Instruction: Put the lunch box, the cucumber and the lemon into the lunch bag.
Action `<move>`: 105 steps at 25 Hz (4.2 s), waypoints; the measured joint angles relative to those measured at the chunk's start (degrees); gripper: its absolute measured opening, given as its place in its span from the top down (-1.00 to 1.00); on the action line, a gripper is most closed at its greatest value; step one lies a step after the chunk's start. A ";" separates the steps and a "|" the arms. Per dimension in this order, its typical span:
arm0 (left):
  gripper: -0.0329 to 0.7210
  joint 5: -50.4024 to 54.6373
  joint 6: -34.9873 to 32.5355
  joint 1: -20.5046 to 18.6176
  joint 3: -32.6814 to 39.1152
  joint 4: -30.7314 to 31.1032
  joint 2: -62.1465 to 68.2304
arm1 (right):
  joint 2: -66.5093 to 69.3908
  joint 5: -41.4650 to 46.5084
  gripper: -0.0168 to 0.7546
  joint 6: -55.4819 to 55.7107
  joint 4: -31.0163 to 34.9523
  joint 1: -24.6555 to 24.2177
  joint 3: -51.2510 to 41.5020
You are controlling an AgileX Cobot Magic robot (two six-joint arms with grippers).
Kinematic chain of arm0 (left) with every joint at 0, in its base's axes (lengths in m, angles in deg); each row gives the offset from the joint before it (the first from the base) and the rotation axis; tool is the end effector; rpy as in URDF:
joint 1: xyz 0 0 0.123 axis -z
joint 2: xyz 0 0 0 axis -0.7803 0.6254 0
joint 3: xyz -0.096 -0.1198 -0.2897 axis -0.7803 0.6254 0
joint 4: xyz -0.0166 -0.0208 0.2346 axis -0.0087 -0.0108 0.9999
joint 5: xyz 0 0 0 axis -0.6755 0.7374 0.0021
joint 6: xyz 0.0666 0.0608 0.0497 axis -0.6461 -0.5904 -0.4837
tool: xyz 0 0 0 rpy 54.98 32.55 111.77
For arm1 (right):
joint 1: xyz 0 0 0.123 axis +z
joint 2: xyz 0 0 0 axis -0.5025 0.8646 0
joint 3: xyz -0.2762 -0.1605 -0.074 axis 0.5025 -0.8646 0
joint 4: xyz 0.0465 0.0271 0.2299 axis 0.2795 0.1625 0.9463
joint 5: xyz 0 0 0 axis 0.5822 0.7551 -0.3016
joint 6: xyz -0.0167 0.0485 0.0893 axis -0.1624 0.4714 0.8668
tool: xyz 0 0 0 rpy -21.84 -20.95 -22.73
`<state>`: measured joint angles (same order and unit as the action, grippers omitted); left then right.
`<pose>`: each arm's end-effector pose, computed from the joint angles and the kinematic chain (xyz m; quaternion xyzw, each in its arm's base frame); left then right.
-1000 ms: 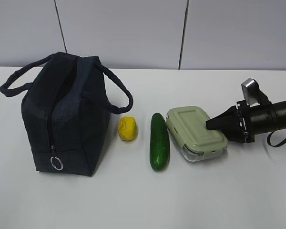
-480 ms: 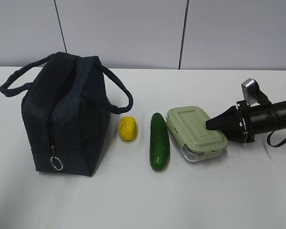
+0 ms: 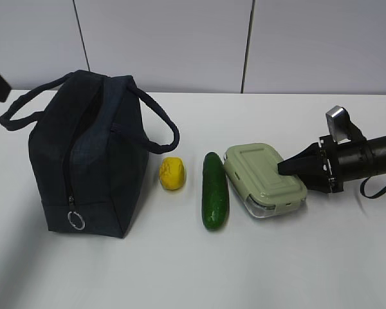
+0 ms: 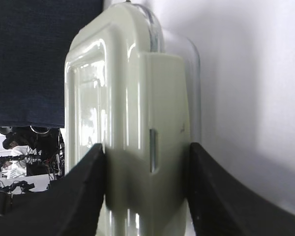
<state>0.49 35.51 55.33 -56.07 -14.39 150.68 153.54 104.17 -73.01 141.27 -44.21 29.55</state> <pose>0.2668 -0.0550 0.3716 0.1166 0.9529 -0.1705 0.2220 0.4190 -0.0082 0.1159 -0.0315 0.8401 0.5274 0.1228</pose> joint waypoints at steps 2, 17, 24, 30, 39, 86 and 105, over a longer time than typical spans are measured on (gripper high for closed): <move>0.28 2.02 -1.15 0.00 -5.68 -0.91 7.40 | 0.00 0.03 -0.01 0.00 0.00 0.00 0.00; 0.15 7.60 -1.69 0.00 -29.92 -1.50 30.46 | 0.00 0.15 -0.01 0.00 0.00 0.00 0.00; 0.08 7.60 -1.28 3.73 -28.91 1.21 29.67 | 0.00 0.15 -0.01 0.13 0.13 0.00 0.00; 0.08 7.84 -0.13 5.75 -22.87 6.01 24.02 | 0.00 0.05 -0.01 0.25 0.13 0.00 0.00; 0.08 8.19 0.54 5.75 -18.30 7.92 21.63 | 0.00 0.05 -0.01 0.25 0.13 0.00 0.00; 0.89 8.73 9.75 17.86 -25.89 26.45 25.33 | 0.00 0.05 -0.01 0.70 0.17 0.00 0.00; 0.89 8.62 10.61 18.76 -25.89 26.41 27.70 | -1.50 -1.66 -0.01 1.58 -0.13 0.11 0.00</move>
<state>9.11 46.13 74.09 -81.96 12.02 178.38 152.04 102.52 -71.44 141.14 -44.10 29.55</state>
